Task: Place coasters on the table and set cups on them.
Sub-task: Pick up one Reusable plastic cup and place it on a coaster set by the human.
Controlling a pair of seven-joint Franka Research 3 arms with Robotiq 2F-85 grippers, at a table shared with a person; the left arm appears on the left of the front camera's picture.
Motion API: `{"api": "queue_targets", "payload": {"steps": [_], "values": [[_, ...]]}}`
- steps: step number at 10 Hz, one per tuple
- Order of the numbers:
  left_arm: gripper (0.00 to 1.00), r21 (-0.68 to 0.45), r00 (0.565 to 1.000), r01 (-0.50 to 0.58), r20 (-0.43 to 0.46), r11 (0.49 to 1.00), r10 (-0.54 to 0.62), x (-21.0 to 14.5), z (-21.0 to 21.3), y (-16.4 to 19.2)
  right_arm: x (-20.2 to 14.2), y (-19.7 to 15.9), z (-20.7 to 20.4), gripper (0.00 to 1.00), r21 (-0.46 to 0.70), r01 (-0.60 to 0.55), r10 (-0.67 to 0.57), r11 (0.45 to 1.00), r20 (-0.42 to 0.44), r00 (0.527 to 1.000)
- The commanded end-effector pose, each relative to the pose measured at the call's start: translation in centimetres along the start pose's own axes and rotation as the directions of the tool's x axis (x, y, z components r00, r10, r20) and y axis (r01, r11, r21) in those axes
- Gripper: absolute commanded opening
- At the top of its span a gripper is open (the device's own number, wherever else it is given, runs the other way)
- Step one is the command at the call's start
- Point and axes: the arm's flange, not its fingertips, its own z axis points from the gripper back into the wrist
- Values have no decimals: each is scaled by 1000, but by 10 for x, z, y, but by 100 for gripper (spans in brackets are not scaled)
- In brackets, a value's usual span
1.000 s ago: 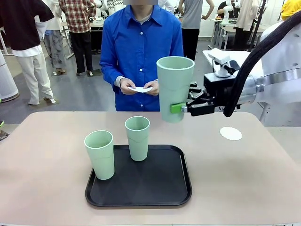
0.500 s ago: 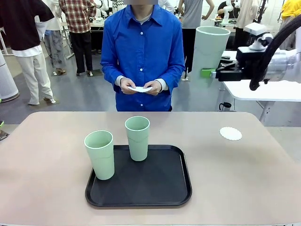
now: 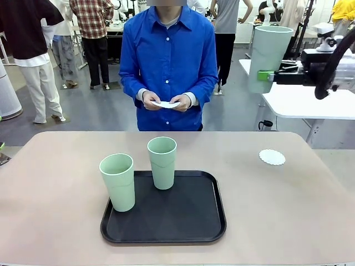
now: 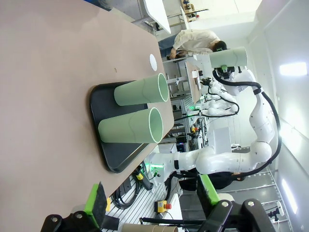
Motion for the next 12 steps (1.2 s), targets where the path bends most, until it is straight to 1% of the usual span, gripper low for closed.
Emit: {"api": "queue_targets", "payload": {"steps": [1,2,3,6,7,8,12], "values": [[100,-9,1000,7,3,1000,-7,-1,1,-1,9,-14,16,81,-60,33,-30,998,36,999],[100,-9,1000,7,3,1000,-7,-1,1,-1,8,-21,29,81,-86,38,-34,996,44,998],[100,-9,1000,7,3,1000,-7,-1,1,-1,4,-29,57,81,-142,43,-36,989,52,998],[100,-9,1000,7,3,1000,-7,-1,1,-1,1,-30,66,81,-172,42,-35,984,44,998],[100,-9,1000,7,3,1000,-7,-1,1,-1,-1,-27,65,81,-235,32,-20,971,55,998],[100,-9,1000,7,3,1000,-7,-1,1,-1,-4,-25,70,81,-154,25,-21,988,28,999],[100,-9,1000,7,3,1000,-7,-1,1,-1,-4,-25,70,81,-154,25,-21,988,28,999]]}}
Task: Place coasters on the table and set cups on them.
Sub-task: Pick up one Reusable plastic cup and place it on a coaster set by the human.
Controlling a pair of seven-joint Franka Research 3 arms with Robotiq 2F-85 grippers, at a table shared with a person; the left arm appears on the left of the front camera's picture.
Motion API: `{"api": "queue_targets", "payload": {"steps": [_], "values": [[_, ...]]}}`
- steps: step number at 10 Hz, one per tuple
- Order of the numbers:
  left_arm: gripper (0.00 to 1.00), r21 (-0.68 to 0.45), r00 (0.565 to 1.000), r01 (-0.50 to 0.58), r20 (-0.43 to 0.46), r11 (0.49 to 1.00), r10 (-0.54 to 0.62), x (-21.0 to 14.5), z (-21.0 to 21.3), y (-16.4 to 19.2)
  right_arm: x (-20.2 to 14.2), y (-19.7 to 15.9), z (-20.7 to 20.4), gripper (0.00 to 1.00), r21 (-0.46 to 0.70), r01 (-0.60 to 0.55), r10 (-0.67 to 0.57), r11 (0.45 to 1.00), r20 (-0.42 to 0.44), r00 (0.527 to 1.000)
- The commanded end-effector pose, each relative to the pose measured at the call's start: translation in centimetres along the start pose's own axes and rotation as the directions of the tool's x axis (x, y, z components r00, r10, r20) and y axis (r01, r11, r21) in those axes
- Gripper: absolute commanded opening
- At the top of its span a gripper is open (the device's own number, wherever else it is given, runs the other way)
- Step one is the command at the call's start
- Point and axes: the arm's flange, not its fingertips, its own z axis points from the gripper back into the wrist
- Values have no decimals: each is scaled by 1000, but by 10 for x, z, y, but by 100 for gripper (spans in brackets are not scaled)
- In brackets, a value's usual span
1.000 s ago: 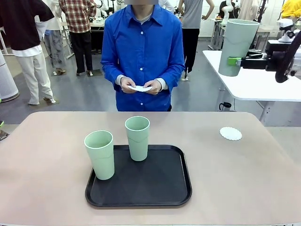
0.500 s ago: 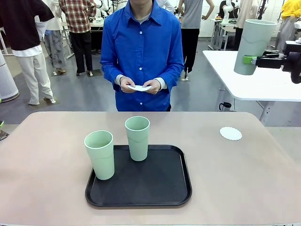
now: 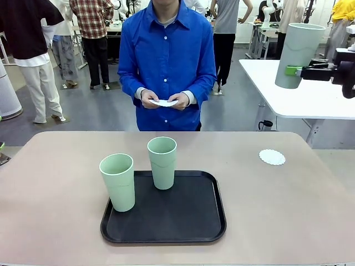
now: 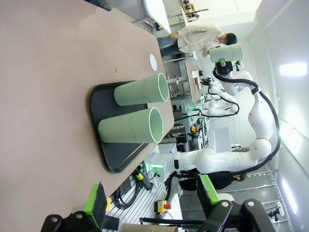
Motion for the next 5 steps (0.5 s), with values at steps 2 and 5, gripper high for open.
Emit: {"api": "queue_targets", "payload": {"steps": [2,5], "values": [[100,-10,1000,7,3,1000,-7,-1,1,-1,1,1,-2,81,10,-1,1,1000,1,1000],[100,-10,1000,7,3,1000,-7,-1,1,-1,-23,-39,3,81,60,-61,61,996,5,998]]}}
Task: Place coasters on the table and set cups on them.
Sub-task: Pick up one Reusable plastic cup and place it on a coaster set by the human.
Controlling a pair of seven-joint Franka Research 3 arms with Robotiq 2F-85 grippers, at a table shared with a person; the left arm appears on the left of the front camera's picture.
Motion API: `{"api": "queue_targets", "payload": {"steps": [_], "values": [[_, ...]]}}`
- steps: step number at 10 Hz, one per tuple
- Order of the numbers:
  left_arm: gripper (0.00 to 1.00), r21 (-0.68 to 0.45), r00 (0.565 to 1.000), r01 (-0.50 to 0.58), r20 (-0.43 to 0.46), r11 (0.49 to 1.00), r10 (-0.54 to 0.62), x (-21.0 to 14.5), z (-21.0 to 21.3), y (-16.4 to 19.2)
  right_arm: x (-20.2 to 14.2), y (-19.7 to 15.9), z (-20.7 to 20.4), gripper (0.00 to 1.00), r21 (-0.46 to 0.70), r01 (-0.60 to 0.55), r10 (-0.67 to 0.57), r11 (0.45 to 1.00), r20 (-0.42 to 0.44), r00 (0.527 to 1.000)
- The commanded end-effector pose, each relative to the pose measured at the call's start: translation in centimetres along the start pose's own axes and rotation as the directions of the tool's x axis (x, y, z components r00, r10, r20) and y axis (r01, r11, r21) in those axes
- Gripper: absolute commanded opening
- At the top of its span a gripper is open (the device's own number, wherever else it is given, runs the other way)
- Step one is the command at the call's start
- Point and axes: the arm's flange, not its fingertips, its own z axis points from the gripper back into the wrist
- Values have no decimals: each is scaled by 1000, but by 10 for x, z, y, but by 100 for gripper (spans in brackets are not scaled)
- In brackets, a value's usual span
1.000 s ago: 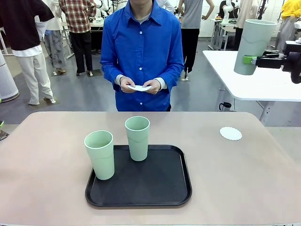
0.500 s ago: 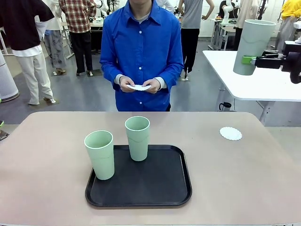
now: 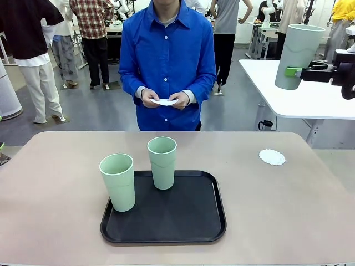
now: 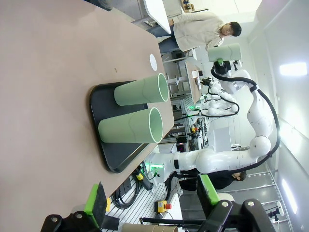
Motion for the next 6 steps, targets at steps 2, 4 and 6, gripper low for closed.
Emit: {"api": "queue_targets", "payload": {"steps": [2,4,6], "values": [[100,-10,1000,7,3,1000,-7,-1,1,-1,-38,-49,6,81,124,-103,111,987,-62,992],[100,-10,1000,7,3,1000,-7,-1,1,-1,-64,-67,9,81,163,-147,164,976,-97,982],[100,-10,1000,7,3,1000,-7,-1,1,-1,-92,-84,13,81,193,-90,115,977,-121,986]]}}
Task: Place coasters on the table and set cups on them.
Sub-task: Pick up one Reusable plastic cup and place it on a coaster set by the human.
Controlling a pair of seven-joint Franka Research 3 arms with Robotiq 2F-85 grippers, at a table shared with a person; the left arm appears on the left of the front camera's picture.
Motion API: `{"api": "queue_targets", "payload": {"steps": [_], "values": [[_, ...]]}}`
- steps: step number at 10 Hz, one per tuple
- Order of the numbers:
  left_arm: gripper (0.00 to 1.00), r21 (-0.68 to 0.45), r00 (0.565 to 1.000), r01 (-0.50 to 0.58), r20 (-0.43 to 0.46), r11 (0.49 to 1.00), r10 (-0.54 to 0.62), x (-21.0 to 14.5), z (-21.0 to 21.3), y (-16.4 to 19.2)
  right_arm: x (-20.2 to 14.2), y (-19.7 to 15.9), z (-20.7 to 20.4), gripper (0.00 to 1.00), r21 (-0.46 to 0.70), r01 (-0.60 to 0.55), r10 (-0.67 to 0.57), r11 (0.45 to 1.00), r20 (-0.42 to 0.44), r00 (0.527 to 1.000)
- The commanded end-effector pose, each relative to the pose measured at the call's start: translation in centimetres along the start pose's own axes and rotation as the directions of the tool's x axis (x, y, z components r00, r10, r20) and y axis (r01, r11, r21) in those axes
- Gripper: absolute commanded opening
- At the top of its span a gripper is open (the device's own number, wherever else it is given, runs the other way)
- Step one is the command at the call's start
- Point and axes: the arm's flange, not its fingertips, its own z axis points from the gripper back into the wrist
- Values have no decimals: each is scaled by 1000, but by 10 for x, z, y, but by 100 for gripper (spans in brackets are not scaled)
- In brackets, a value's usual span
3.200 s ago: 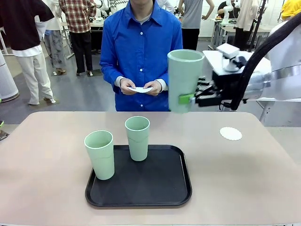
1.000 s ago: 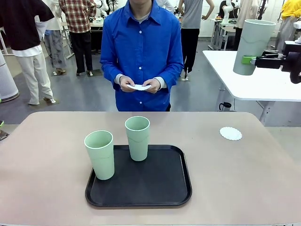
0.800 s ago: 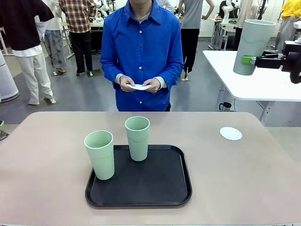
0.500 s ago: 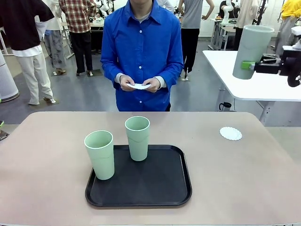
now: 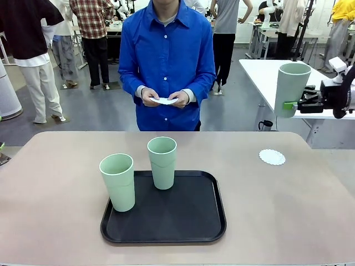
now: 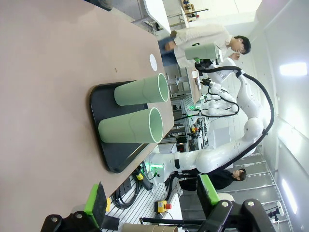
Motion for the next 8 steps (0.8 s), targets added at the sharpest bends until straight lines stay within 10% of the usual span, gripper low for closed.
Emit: {"api": "queue_targets", "payload": {"steps": [1,8], "values": [[100,-10,1000,7,3,1000,-7,-1,1,-1,-20,-17,7,81,39,62,-62,997,6,998],[100,-10,1000,7,3,1000,-7,-1,1,-1,-91,-16,9,81,101,187,-195,977,78,978]]}}
